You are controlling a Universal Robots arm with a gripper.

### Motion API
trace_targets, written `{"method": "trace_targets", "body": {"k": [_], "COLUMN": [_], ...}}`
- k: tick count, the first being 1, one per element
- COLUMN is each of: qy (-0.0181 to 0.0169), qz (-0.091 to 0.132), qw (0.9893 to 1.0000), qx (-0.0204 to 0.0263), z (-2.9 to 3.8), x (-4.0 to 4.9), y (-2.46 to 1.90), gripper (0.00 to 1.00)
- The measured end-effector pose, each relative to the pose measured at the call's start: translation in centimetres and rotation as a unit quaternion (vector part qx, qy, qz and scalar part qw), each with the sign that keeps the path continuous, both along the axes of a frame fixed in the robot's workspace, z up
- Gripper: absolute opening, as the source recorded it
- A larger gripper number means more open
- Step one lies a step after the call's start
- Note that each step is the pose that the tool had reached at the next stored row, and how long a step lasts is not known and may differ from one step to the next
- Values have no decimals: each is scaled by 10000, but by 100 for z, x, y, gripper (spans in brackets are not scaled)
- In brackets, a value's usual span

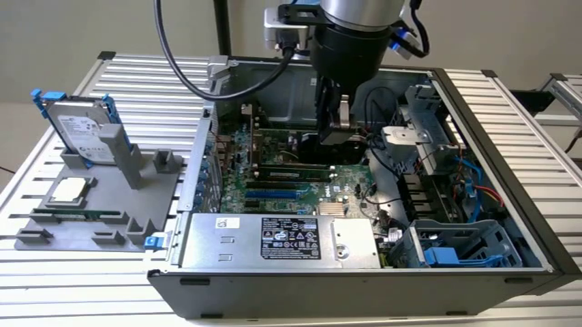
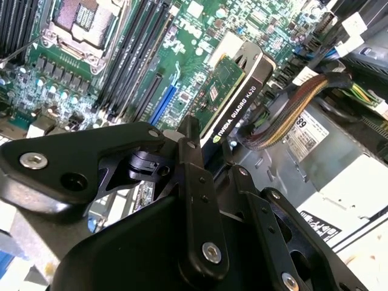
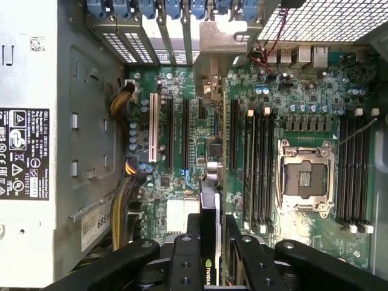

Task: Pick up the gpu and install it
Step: 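Insert the gpu into the slot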

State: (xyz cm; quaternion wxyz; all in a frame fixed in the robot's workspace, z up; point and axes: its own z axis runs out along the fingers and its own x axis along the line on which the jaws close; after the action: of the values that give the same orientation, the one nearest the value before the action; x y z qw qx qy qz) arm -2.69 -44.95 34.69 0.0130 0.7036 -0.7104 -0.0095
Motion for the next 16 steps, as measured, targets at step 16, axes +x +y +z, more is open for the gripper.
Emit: {"method": "trace_targets", "body": {"k": [16], "qy": [-3], "qz": [-5], "qw": [10000], "qx": [-1], "z": [-94], "x": [0], "y": [8], "gripper": [0]}}
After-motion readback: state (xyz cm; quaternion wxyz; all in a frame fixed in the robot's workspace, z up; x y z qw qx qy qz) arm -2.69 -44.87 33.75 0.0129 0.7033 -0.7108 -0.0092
